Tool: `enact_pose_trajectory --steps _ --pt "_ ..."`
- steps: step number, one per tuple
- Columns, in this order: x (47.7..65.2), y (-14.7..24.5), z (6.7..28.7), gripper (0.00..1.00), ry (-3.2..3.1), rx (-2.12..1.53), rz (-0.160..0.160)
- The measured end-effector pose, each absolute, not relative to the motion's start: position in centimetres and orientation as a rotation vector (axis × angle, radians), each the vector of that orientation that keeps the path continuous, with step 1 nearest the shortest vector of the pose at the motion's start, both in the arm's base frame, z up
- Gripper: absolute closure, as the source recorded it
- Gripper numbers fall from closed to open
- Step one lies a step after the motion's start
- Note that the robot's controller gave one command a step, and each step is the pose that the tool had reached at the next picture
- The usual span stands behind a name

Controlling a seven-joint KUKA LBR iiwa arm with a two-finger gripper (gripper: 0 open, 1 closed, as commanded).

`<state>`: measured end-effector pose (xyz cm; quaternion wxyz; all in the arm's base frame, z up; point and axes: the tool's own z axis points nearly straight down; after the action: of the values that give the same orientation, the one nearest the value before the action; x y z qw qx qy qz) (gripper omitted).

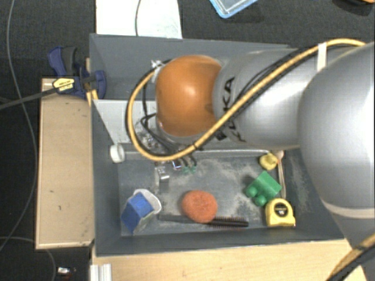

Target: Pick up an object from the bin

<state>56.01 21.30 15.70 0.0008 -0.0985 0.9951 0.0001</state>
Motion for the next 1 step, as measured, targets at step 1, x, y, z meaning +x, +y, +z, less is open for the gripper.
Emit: enact_pose_trajectory --steps 1 --pt "55.24 18.21 14.17 0.0 3.117 -0.347 0.004"
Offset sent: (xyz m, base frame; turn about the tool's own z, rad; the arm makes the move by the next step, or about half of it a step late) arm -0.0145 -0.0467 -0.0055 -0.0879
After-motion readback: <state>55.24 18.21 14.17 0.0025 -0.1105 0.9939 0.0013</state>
